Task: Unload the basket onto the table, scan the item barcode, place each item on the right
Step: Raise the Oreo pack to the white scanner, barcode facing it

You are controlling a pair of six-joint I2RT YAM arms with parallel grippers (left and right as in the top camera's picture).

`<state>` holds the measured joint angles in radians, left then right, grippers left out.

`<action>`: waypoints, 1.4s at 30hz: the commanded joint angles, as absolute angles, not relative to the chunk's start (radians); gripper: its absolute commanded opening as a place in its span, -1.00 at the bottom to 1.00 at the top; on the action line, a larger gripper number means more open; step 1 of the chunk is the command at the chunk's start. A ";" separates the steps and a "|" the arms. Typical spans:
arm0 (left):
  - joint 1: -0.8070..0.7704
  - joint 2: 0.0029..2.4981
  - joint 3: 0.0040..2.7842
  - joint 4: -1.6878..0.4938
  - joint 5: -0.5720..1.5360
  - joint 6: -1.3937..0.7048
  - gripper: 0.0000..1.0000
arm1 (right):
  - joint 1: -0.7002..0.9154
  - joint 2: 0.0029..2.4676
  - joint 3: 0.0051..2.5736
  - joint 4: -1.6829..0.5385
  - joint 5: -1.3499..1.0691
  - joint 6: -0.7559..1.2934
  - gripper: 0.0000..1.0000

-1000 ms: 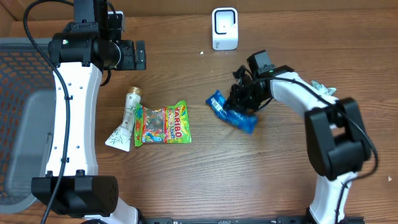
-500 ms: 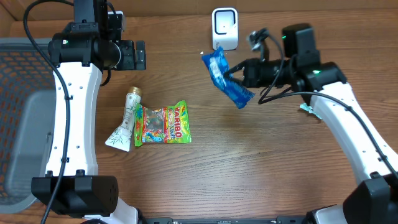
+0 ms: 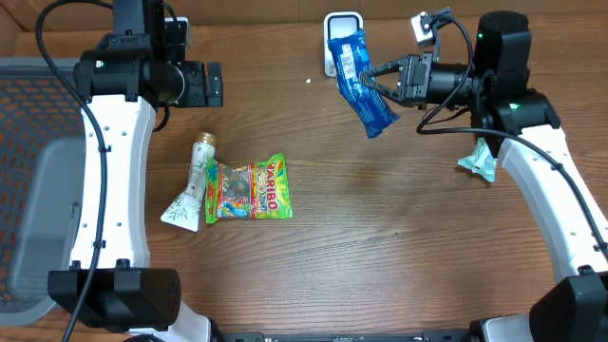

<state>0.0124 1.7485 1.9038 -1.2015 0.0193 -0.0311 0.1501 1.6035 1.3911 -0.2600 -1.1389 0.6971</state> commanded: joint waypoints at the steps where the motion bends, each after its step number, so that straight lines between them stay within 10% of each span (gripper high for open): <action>1: 0.006 1.747 1.901 -1.201 0.027 -0.049 1.00 | 0.150 1.571 1.403 -0.244 -1.181 0.760 -0.93; 7: 0.006 1.747 1.901 -1.201 0.026 -0.049 1.00 | 0.150 1.571 1.403 -0.283 -1.112 0.697 -0.93; 15: 0.006 1.747 1.901 -1.201 0.027 -0.049 1.00 | 0.316 1.573 1.403 -0.589 -0.212 0.401 -0.93; 28: 0.006 1.747 1.901 -1.201 0.027 -0.049 1.00 | 0.439 1.886 1.758 -0.615 0.459 0.112 -0.93; 42: 0.006 1.747 1.901 -1.201 0.026 -0.049 1.00 | 0.527 2.297 1.888 -0.104 0.865 -0.542 -0.93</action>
